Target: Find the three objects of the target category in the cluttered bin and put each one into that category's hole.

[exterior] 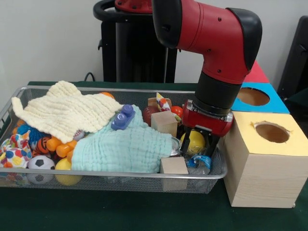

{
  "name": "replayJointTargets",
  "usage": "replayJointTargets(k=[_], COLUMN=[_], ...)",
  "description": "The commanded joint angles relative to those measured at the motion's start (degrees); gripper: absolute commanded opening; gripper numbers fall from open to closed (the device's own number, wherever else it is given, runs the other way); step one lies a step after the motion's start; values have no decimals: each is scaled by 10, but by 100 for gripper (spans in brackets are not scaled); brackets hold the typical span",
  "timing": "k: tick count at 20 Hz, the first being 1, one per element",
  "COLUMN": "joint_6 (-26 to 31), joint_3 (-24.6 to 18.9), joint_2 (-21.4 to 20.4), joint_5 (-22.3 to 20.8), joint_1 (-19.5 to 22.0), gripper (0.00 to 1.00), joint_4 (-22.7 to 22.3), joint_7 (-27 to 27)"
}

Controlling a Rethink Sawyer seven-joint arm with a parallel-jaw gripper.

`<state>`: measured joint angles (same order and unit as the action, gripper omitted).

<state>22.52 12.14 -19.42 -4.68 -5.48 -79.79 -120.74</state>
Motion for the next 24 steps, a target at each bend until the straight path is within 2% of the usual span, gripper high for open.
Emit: replayJointTargets(k=[1,4,8,14,24], joint_6=[-36,-70,-99,-111,-119], joint_3=[-58,-108,-140,-132,-119], joint_2=[20,22,27,29,35], joint_5=[42,41,32,18,19], joint_1=[-15,13,32,34,29], gripper=[100,100,100,100,100], joint_4=[3,-12,-19,-23,-30], joint_7=[-109,-86,-71,-71,-81])
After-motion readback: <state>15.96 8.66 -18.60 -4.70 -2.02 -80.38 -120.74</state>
